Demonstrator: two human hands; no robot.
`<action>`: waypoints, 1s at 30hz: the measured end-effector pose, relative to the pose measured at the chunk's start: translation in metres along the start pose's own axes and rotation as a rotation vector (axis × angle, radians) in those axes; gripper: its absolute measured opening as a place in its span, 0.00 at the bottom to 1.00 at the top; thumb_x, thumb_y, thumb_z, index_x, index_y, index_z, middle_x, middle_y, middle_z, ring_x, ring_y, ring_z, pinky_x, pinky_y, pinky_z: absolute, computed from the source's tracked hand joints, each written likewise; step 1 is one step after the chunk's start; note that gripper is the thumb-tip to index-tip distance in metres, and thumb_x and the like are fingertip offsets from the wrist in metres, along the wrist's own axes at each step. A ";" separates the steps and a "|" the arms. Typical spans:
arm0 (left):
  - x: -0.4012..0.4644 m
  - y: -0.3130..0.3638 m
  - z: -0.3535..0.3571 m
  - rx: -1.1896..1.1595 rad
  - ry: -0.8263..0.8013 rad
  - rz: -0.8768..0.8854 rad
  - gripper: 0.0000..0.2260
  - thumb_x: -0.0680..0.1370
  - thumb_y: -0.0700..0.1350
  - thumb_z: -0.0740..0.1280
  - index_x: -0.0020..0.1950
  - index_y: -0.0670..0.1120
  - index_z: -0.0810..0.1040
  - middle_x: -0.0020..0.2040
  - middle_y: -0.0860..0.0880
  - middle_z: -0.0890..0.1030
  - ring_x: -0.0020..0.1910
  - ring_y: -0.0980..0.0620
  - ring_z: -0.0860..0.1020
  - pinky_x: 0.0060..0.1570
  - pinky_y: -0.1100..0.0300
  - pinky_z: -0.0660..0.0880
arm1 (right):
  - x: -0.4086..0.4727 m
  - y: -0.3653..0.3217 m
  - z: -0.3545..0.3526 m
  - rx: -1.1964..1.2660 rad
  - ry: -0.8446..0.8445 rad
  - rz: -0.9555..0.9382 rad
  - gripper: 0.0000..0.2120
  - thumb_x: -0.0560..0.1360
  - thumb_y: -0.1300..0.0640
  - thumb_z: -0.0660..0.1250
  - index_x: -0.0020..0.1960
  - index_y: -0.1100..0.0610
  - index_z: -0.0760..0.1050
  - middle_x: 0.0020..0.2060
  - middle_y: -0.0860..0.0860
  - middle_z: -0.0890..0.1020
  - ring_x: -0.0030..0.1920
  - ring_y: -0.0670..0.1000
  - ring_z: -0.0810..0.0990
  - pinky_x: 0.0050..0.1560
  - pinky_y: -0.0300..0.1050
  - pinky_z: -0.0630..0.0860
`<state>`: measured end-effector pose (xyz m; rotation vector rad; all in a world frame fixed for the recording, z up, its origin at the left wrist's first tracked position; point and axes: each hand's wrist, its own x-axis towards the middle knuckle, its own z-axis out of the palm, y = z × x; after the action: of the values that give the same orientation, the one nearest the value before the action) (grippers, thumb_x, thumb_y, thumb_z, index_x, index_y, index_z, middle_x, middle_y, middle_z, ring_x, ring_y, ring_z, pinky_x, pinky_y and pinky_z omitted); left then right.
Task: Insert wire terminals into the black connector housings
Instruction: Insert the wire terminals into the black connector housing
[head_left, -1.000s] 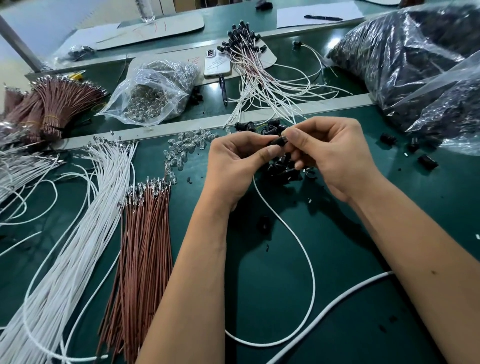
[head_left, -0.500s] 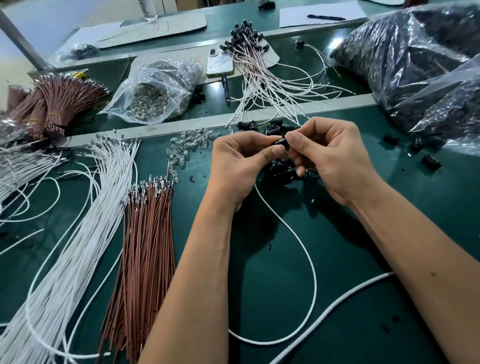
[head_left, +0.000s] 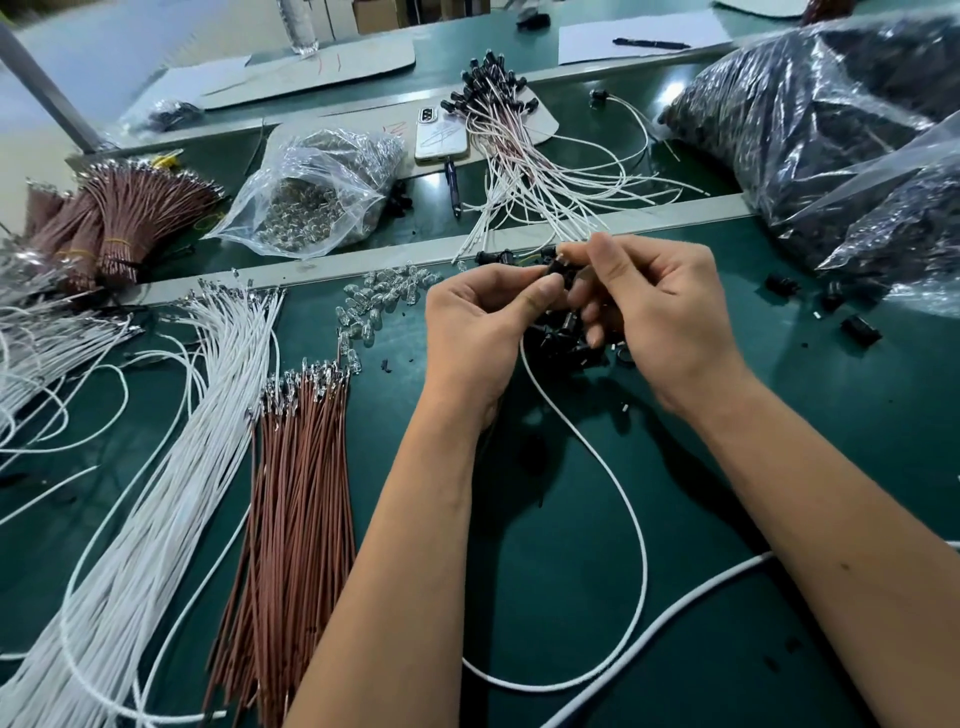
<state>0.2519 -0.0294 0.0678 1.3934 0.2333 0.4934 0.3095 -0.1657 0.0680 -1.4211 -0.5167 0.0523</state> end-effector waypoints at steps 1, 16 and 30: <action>0.001 0.001 0.001 -0.021 0.026 -0.004 0.03 0.74 0.33 0.74 0.44 0.40 0.84 0.40 0.41 0.86 0.39 0.48 0.84 0.45 0.59 0.81 | 0.000 0.000 -0.002 0.009 -0.005 0.009 0.12 0.85 0.54 0.64 0.53 0.58 0.84 0.33 0.53 0.82 0.30 0.51 0.77 0.26 0.42 0.75; 0.017 0.042 0.043 -0.451 0.230 -0.198 0.03 0.75 0.38 0.75 0.46 0.43 0.83 0.36 0.50 0.84 0.39 0.53 0.80 0.51 0.53 0.78 | 0.004 -0.022 0.017 -0.042 -0.235 0.162 0.11 0.83 0.61 0.67 0.42 0.60 0.81 0.31 0.53 0.79 0.30 0.49 0.76 0.32 0.52 0.72; 0.055 0.052 0.065 -0.107 -0.064 -0.434 0.08 0.85 0.39 0.59 0.51 0.39 0.76 0.29 0.49 0.80 0.22 0.56 0.75 0.23 0.67 0.72 | 0.228 -0.035 0.027 -0.440 -0.068 0.418 0.10 0.85 0.61 0.64 0.51 0.64 0.81 0.36 0.53 0.80 0.27 0.44 0.74 0.24 0.33 0.67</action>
<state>0.3185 -0.0558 0.1366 1.2073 0.4387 0.0997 0.4929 -0.0702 0.1730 -1.9473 -0.2868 0.3400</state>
